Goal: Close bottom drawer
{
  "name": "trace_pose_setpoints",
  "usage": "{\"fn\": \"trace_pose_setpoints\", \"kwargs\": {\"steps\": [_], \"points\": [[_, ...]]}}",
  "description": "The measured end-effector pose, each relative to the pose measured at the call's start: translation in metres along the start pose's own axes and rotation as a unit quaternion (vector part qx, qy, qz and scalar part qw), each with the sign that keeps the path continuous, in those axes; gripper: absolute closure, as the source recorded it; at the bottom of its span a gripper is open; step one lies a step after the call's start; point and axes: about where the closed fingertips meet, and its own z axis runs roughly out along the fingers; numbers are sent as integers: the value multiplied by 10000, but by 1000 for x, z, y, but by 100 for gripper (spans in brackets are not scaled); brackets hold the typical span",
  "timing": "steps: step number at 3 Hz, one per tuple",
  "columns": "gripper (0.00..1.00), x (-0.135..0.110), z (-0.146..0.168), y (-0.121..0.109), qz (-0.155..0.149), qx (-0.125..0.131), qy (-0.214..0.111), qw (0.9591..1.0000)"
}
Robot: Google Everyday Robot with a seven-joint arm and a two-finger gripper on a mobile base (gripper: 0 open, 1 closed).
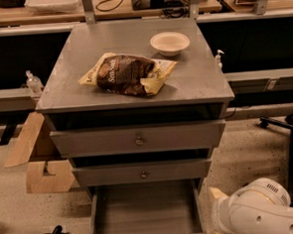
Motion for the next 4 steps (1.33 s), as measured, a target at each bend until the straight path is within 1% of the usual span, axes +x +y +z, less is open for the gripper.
{"fn": "trace_pose_setpoints", "kwargs": {"steps": [1, 2, 3, 4], "points": [[0, 25, 26, 26, 54, -157, 220, 9996], [14, 38, 48, 39, 118, -288, 407, 9987], [45, 40, 52, 37, 156, -215, 453, 9986], [69, 40, 51, 37, 153, -213, 455, 9986]]}}
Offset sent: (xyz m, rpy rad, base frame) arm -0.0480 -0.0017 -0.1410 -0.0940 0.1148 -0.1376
